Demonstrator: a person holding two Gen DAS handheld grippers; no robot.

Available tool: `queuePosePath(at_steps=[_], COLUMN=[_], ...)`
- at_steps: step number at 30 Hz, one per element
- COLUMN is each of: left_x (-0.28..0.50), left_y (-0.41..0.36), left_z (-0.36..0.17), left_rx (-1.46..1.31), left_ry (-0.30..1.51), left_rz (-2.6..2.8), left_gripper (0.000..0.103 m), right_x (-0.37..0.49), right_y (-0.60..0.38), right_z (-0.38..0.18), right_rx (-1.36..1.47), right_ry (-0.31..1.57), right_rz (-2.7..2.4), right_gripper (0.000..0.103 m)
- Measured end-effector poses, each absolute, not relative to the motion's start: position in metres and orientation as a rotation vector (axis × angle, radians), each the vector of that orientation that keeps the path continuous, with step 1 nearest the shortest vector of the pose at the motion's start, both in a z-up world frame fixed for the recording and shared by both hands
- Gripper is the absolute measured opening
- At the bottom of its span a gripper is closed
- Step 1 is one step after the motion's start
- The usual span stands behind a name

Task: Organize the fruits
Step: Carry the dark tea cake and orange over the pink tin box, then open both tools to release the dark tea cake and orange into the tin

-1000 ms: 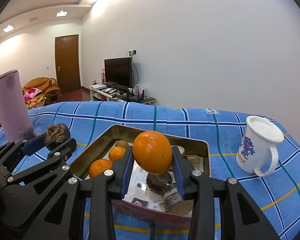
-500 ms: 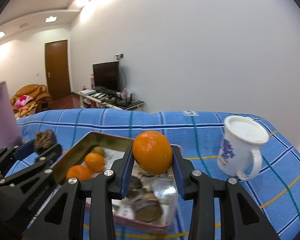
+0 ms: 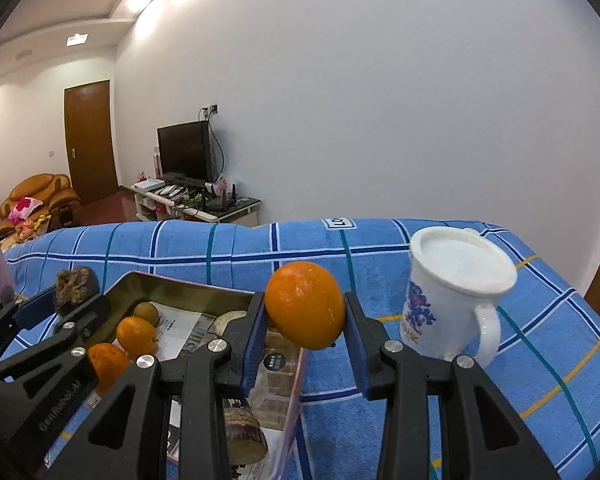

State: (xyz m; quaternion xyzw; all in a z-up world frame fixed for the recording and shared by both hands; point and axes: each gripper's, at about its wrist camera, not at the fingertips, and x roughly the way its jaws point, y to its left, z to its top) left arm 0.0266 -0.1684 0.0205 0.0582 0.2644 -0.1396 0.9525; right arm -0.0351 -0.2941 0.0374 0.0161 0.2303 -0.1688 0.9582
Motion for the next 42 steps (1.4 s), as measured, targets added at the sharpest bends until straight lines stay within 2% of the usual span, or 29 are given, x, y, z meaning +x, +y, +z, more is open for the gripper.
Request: queuePosePath(at_steps=[17,28,37,40,42], left_x=[0.050,0.066,0.064,0.057,0.053], left_y=[-0.185,-0.188,-0.187,-0.187,-0.185], left_z=[0.003,-0.001,-0.001,0.003,0.005], left_rx=[0.140,0.150,0.143,0.163,0.169], left_ry=[0.631,0.697,0.684,0.634,0.608], left_rz=[-0.280,-0.273,-0.267,-0.242,-0.219], left_gripper=[0.048,0.048,0.049,0.056,0.069], right_x=[0.006,0.016,0.016,0.013,0.011], right_y=[-0.294,-0.294,-0.297,-0.301,-0.304], right_z=[0.013,0.004,0.003,0.004,0.005], right_rx=[0.043,0.063,0.094,0.133,0.162], right_ry=[0.615,0.669,0.663,0.649,0.636], right_rz=[-0.243,-0.191,-0.152,-0.124,-0.111], right_gripper=[0.040,0.040,0.040,0.040,0.040])
